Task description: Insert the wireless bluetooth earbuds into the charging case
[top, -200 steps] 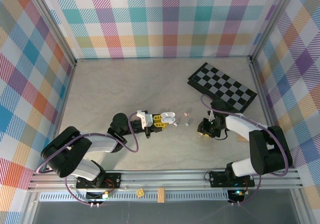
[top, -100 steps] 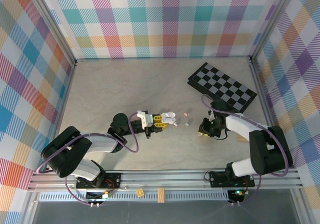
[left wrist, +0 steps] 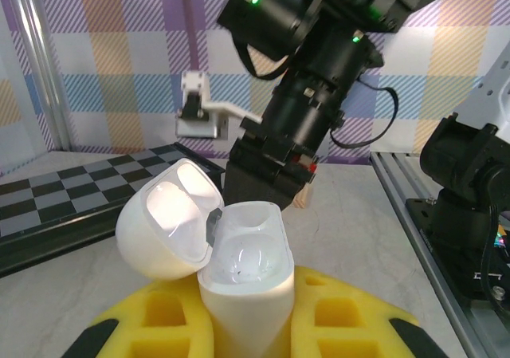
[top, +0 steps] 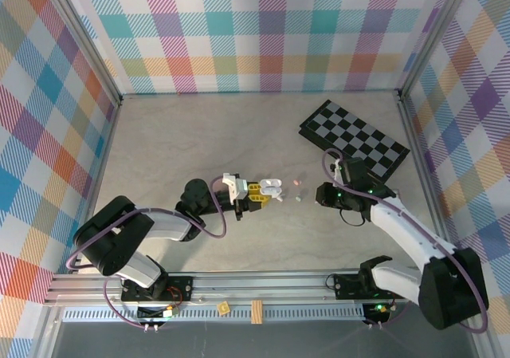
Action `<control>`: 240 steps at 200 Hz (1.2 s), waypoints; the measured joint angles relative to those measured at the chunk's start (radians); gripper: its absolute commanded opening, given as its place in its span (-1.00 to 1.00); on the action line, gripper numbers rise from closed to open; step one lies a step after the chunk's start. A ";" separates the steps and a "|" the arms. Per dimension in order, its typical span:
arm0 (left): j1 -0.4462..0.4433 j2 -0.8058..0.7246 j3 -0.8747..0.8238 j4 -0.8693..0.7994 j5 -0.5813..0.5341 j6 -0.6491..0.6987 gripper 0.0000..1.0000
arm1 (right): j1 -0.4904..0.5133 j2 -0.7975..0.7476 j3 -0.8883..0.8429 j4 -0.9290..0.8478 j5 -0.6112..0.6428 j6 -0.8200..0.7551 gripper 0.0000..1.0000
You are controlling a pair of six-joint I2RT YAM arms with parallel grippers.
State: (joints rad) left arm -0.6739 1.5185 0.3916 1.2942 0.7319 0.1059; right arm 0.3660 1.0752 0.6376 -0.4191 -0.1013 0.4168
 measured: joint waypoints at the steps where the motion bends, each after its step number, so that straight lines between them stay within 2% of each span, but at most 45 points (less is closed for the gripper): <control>1: 0.000 0.002 0.000 0.000 0.000 -0.002 -0.98 | 0.004 -0.005 0.002 0.000 0.006 -0.005 -0.60; 67: -0.006 0.029 0.020 0.000 0.000 -0.039 -0.98 | 0.184 -0.114 0.099 0.025 0.121 -0.165 -0.57; 149: -0.006 0.049 0.043 0.000 -0.004 -0.069 -0.98 | 0.383 -0.135 0.213 0.037 0.181 -0.352 -0.55; 186: -0.008 0.051 0.048 0.000 -0.009 -0.084 -0.98 | 0.435 -0.121 0.234 0.045 0.188 -0.411 -0.55; 240: -0.012 0.051 0.052 0.000 -0.008 -0.092 -0.98 | 0.453 -0.066 0.236 0.087 0.187 -0.467 -0.56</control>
State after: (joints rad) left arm -0.6861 1.5700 0.4435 1.2938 0.7238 0.0135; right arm 0.8188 1.0092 0.8738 -0.3321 0.0860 -0.0498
